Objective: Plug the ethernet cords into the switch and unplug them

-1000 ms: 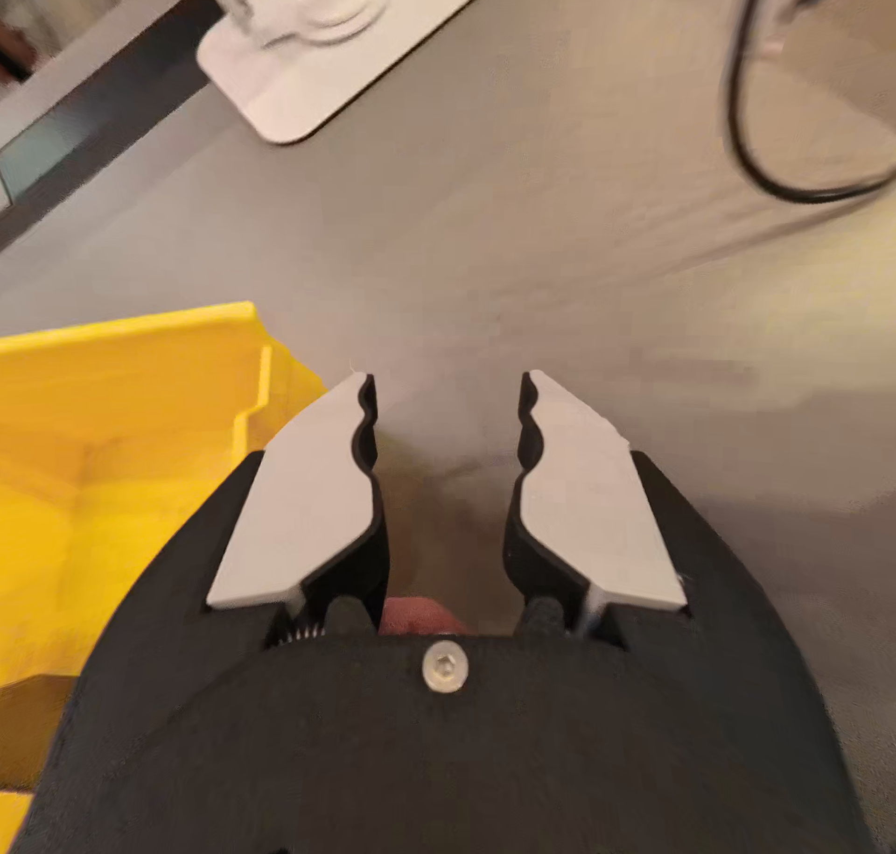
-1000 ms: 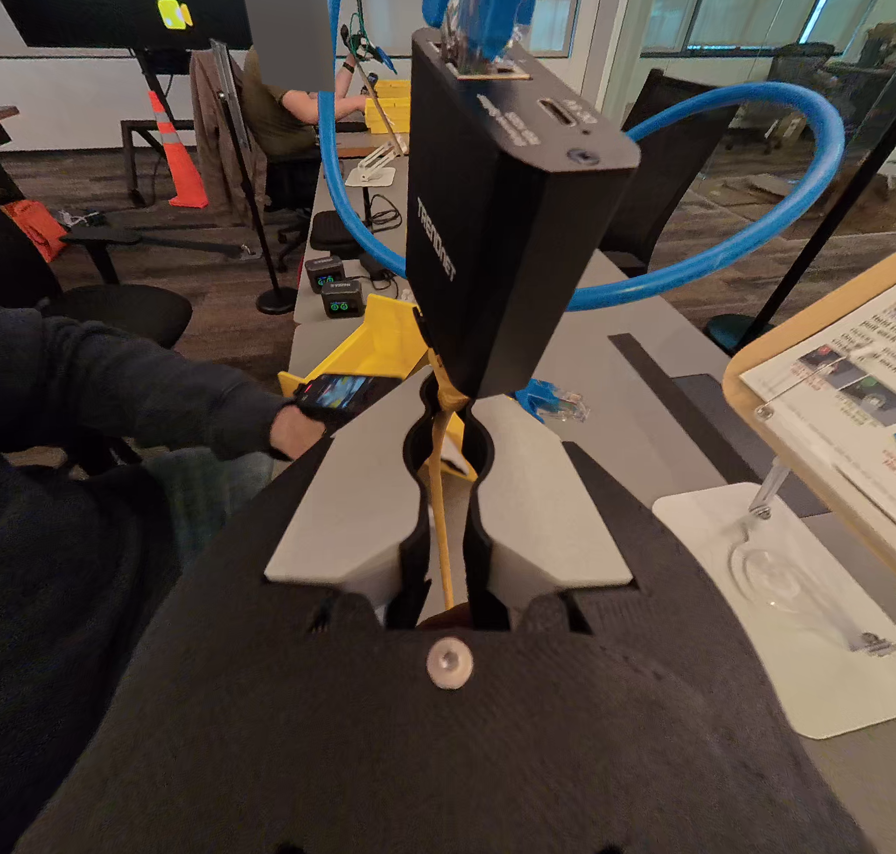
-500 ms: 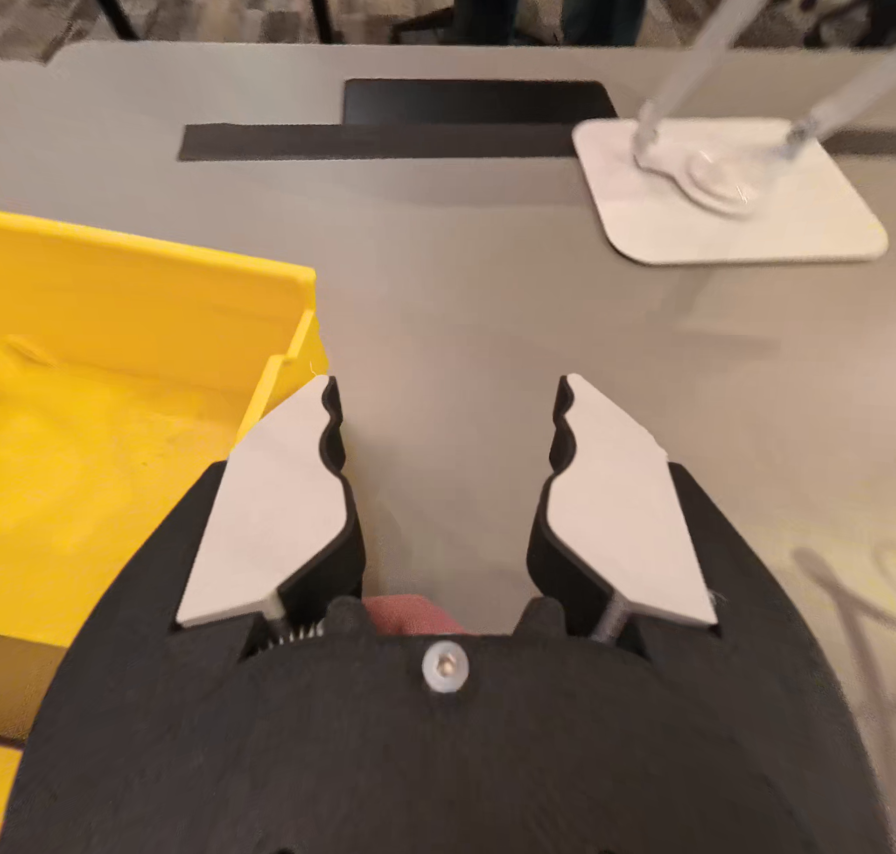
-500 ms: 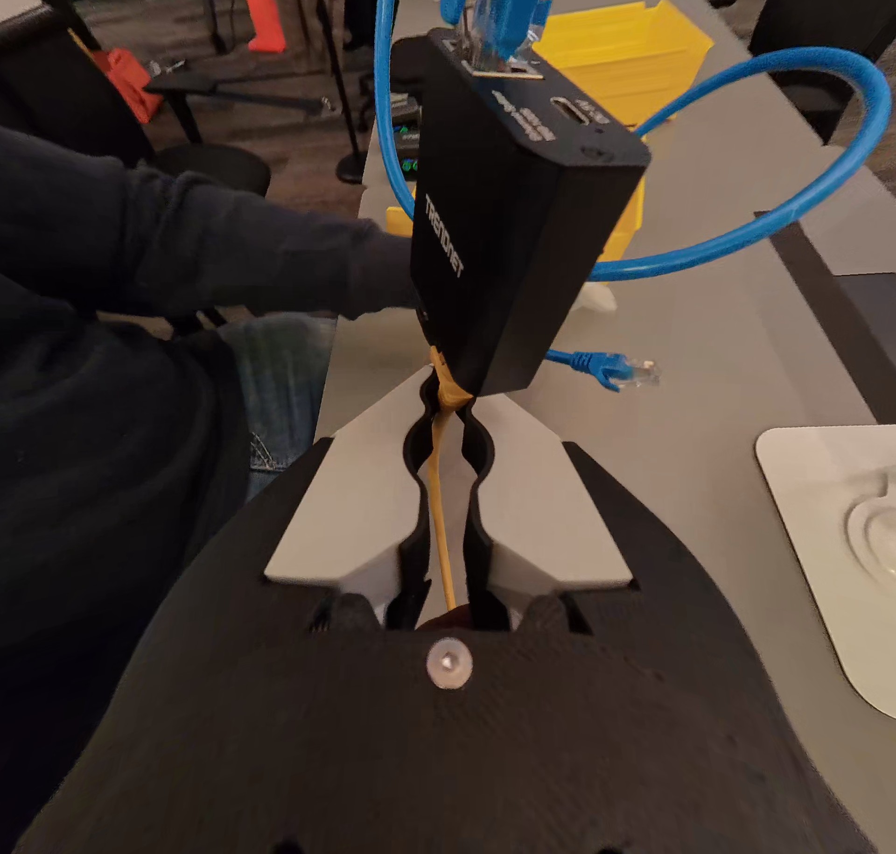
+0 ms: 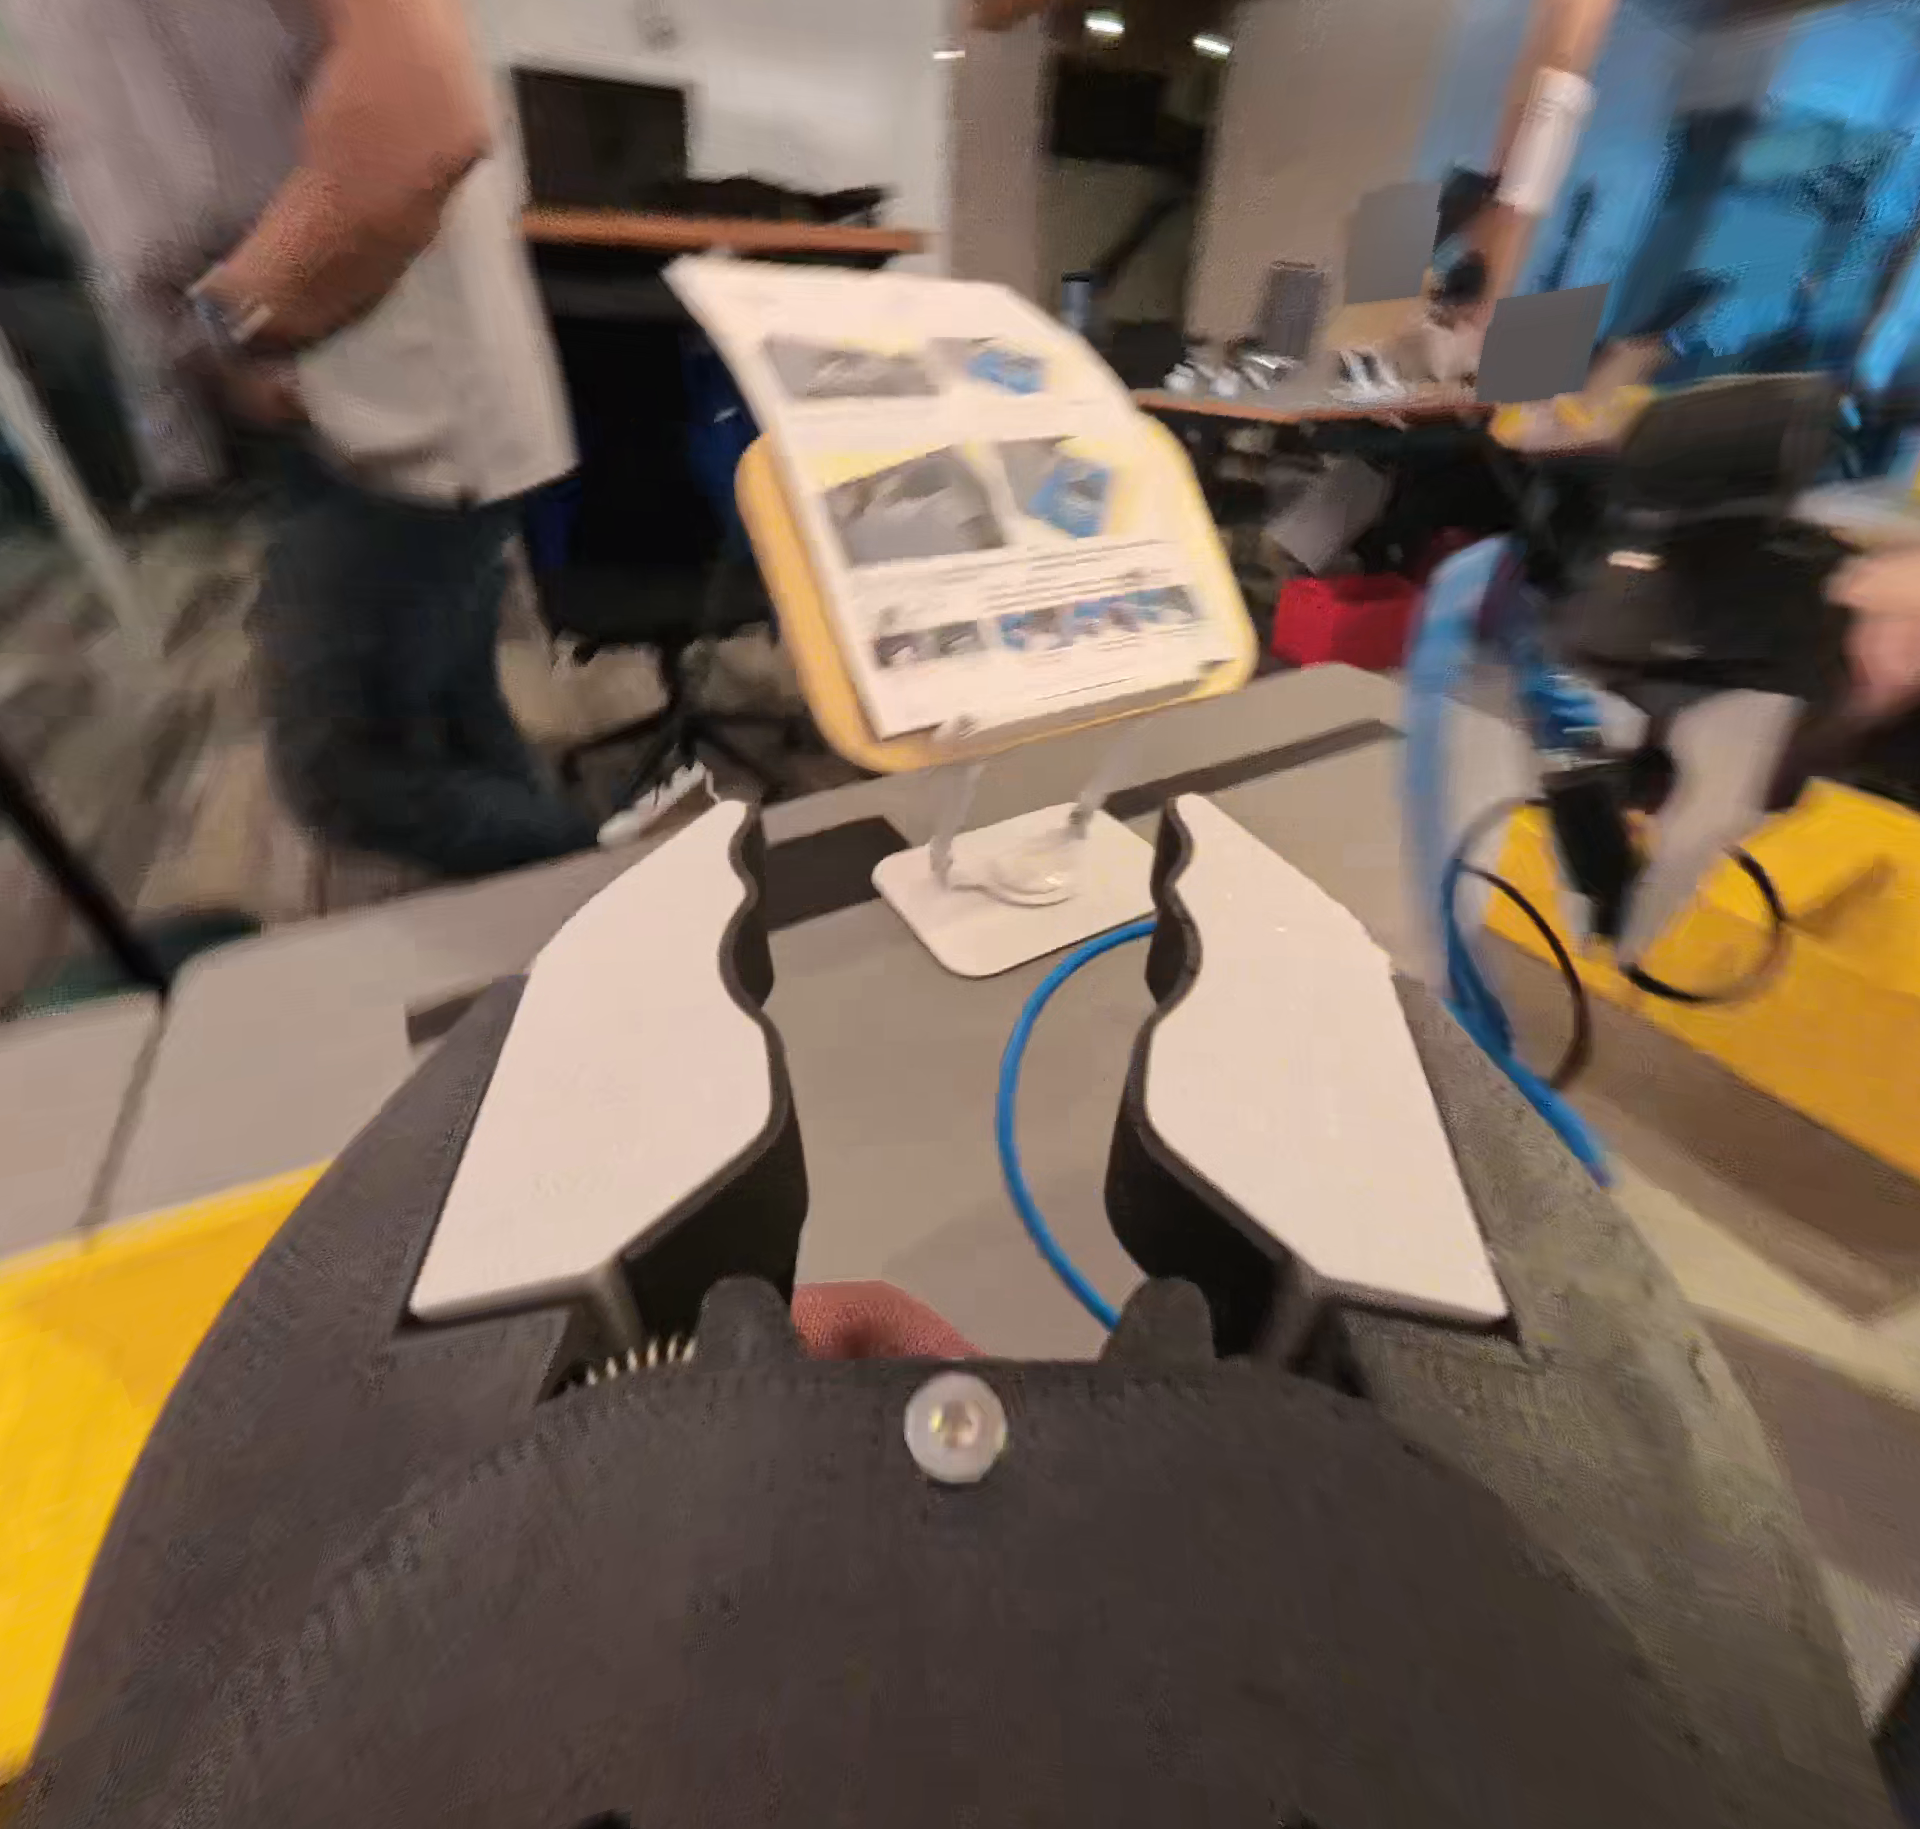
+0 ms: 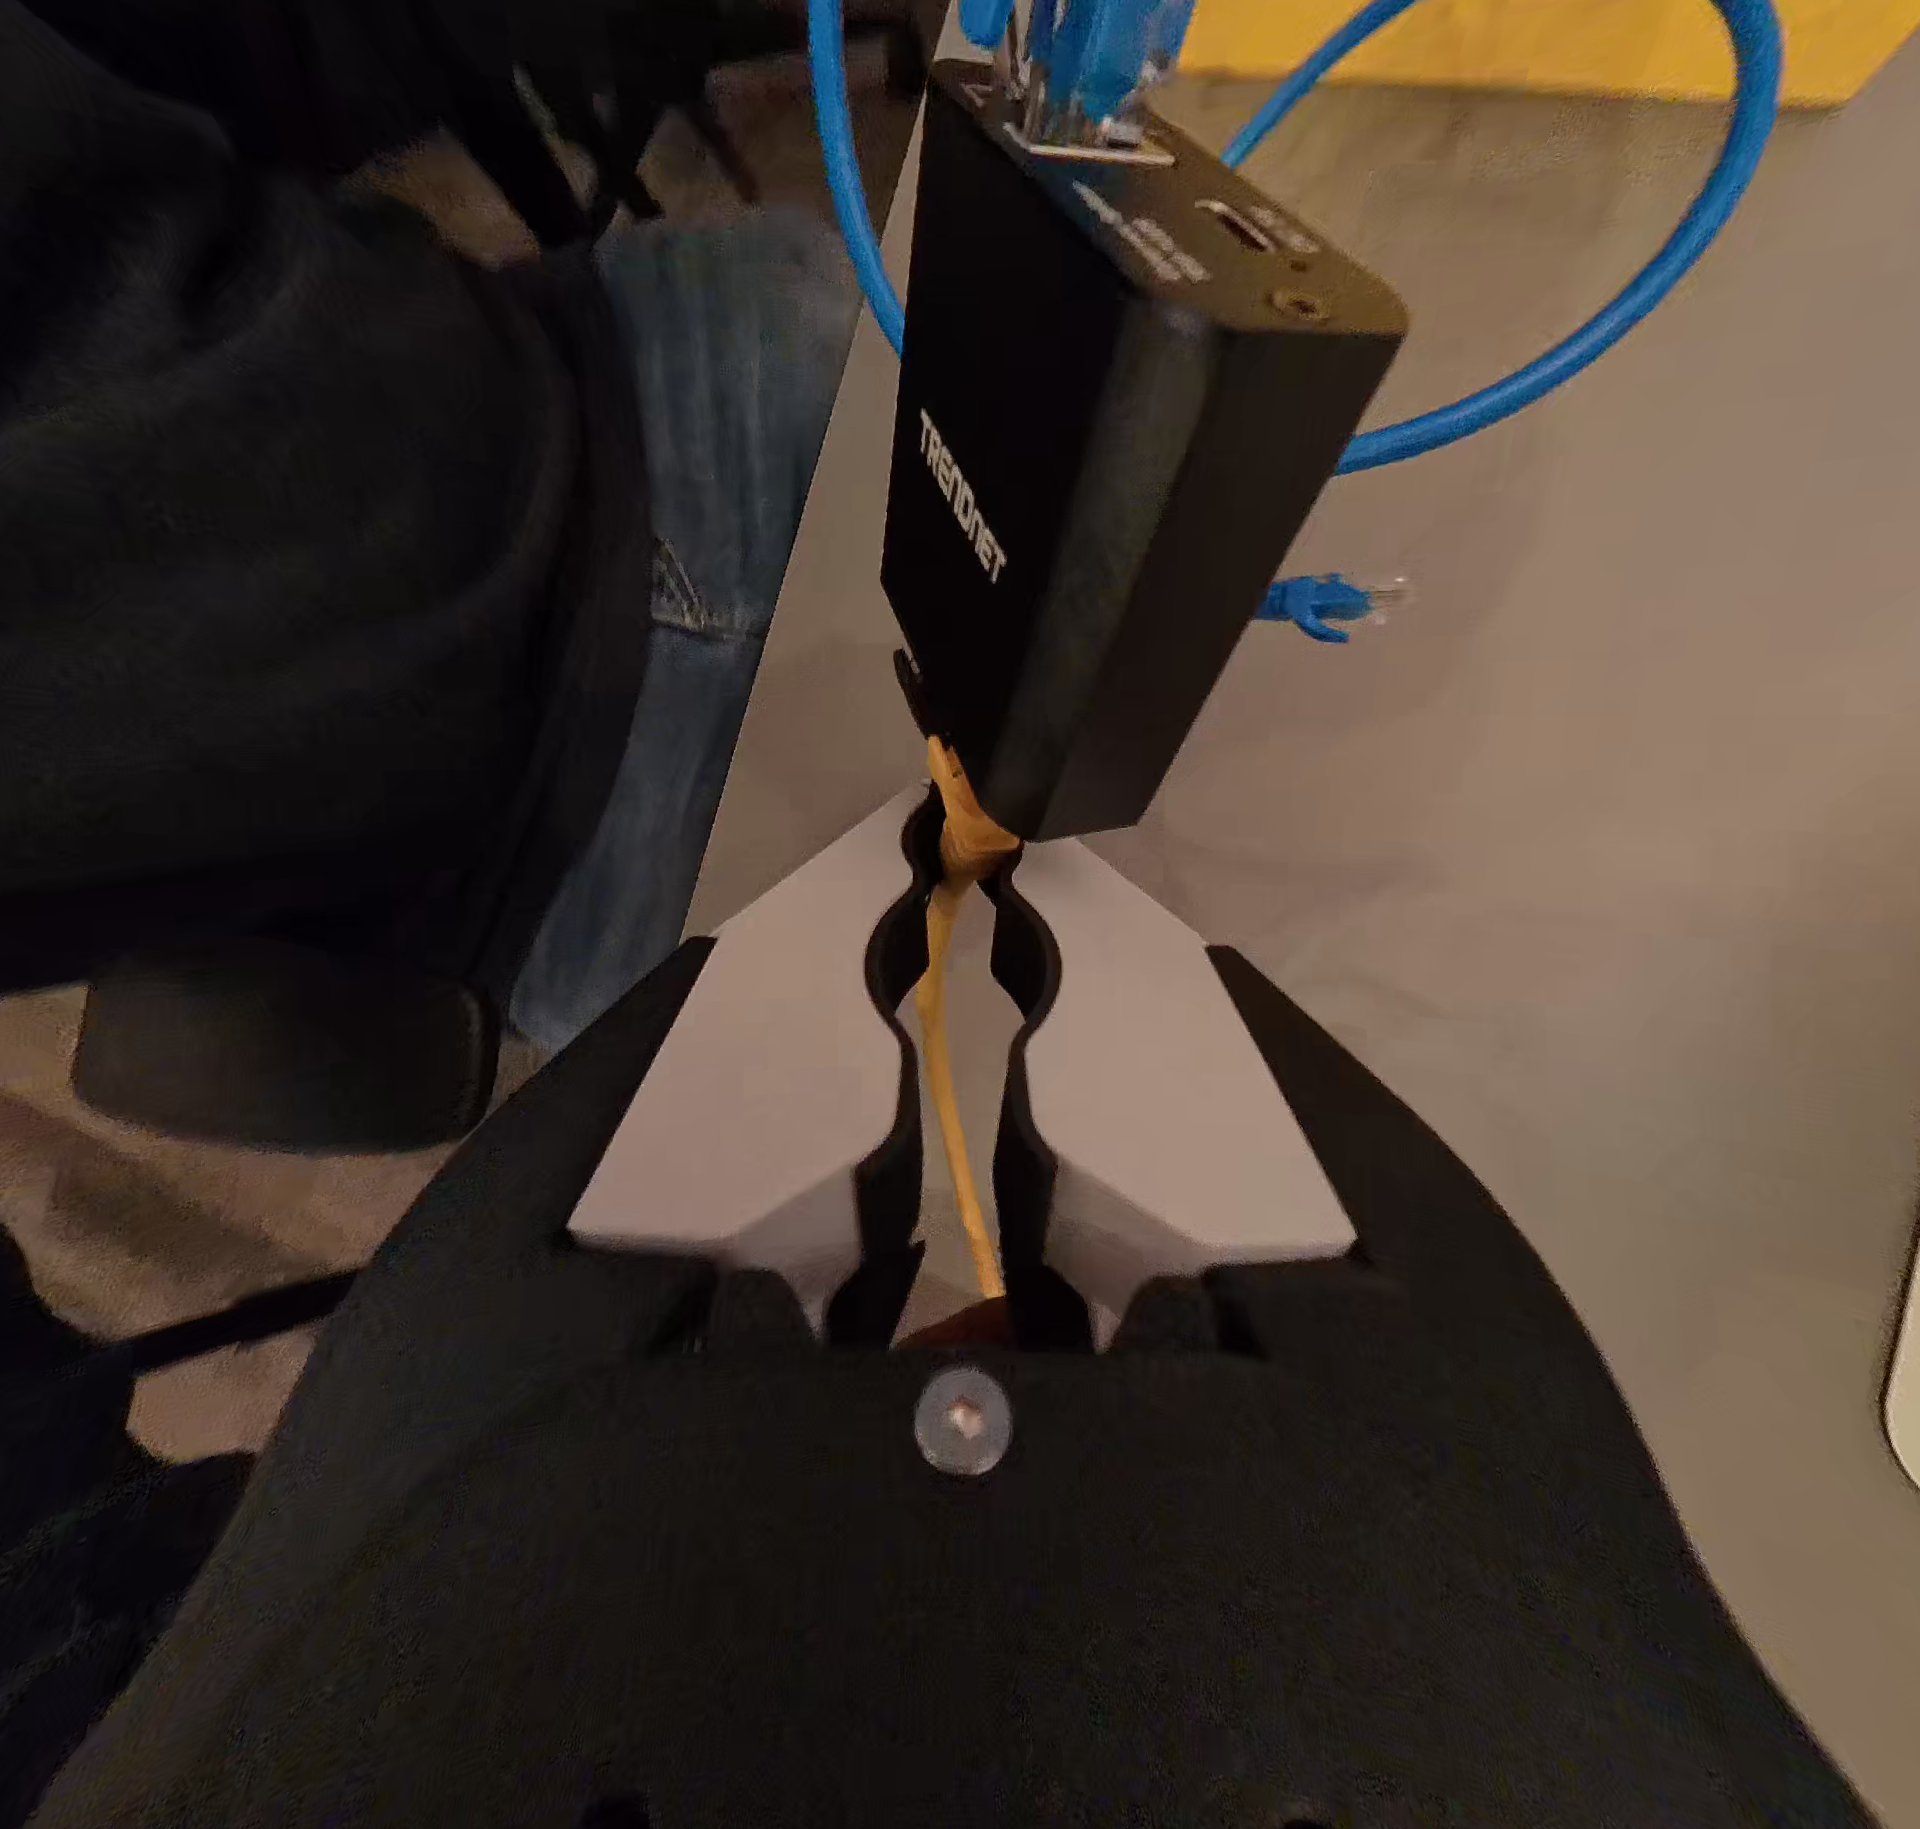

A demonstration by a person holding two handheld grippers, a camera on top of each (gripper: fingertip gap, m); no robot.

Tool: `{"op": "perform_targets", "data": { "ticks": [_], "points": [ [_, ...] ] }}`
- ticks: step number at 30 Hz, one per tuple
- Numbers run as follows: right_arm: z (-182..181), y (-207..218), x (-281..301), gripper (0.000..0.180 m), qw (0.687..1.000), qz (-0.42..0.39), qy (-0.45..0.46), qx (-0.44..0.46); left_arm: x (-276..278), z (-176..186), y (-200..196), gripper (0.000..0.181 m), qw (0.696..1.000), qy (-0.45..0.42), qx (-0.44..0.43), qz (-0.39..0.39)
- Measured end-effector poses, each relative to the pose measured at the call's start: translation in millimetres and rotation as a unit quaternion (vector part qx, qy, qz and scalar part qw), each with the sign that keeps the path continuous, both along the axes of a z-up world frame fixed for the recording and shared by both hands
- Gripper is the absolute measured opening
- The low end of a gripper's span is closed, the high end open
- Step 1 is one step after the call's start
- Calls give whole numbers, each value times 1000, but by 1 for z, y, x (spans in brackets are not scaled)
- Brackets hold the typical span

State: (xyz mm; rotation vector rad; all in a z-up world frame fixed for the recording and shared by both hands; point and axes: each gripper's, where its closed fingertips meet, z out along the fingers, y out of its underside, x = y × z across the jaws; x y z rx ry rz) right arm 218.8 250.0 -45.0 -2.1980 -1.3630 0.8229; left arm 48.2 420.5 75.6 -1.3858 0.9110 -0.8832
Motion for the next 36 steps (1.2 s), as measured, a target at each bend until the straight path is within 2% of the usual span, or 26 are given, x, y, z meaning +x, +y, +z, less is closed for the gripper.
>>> {"op": "perform_targets", "data": {
  "ticks": [2,3,6,9,14,18,22,29,34,36],
  "points": [
    [-9,-3,1,1,999,24,-24,-23,19,29,-47,81,993,51,83,-73],
    [-13,-5,0,1,998,38,-35,-35,34,31,-73,87,983,90,113,-115],
    [-22,-10,-8,1,994,74,-58,-55,74,9,-121,102,933,220,219,-180],
    [-26,-17,-20,1,990,110,-73,-57,99,-32,-131,107,873,332,280,-221],
    [-32,-30,-33,2,981,150,-106,-61,110,-89,-127,106,801,446,283,-281],
    [-34,-33,-37,3,977,161,-122,-68,114,-120,-133,95,770,483,296,-294],
    [-35,-29,-39,3,976,161,-126,-75,125,-132,-137,80,760,472,357,-266],
    [-37,-29,-34,2,974,164,-134,-84,130,-134,-137,73,744,466,417,-236],
    [-36,-16,-35,6,979,142,-142,-41,125,-134,-128,72,760,478,372,-234],
    [-33,0,-33,24,982,113,-154,2,122,-136,-123,72,781,480,324,-235]
  ]
}}
